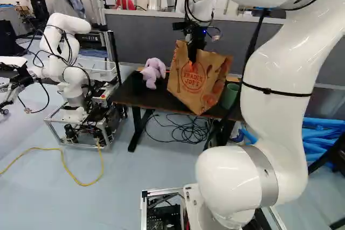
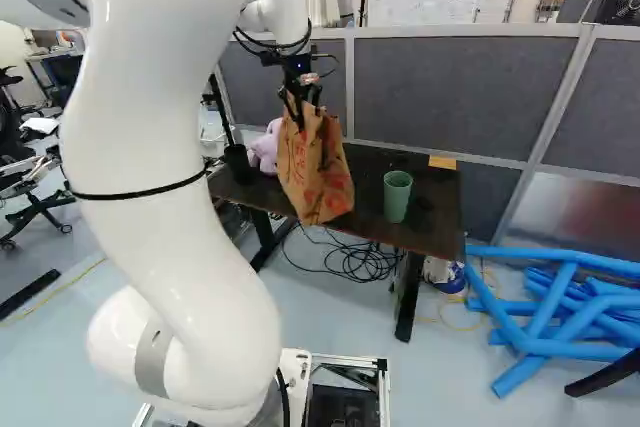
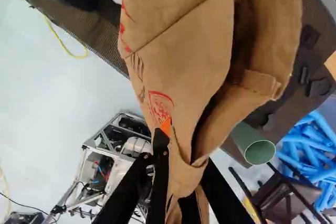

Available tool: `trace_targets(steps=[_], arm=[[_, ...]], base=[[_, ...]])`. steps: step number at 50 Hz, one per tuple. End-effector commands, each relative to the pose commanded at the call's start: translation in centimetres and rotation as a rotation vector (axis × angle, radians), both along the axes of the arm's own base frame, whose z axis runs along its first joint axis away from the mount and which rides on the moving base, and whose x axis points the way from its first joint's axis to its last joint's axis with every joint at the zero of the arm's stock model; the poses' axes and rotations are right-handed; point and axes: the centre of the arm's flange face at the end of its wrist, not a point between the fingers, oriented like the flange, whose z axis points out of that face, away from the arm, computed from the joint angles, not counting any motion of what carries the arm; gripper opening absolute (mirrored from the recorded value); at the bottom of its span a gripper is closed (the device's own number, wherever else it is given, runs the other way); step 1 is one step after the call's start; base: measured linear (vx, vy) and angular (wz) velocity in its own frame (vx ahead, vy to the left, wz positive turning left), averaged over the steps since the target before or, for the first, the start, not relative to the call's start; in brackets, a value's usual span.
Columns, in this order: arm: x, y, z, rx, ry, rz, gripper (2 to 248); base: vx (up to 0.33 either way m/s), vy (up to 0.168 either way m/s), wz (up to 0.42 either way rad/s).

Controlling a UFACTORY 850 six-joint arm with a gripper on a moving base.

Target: Pick up the bag on the ground and place it on the table

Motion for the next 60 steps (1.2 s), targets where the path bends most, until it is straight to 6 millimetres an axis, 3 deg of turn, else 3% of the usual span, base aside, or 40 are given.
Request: trace_targets(steps=[21,49,60], arm=[[2.2,-0.1,0.0,0.058,-0.009,-0.241,21],[6.2,-2.8,0.0,0.091,-0.002,-0.570,21],[7.8,-4.0,-0.1,0.095,-0.006,-0.617,21]], base=[[0.000,0.000,0.000],[0.000,0.000,0.000],[0.000,0.000,0.000]])
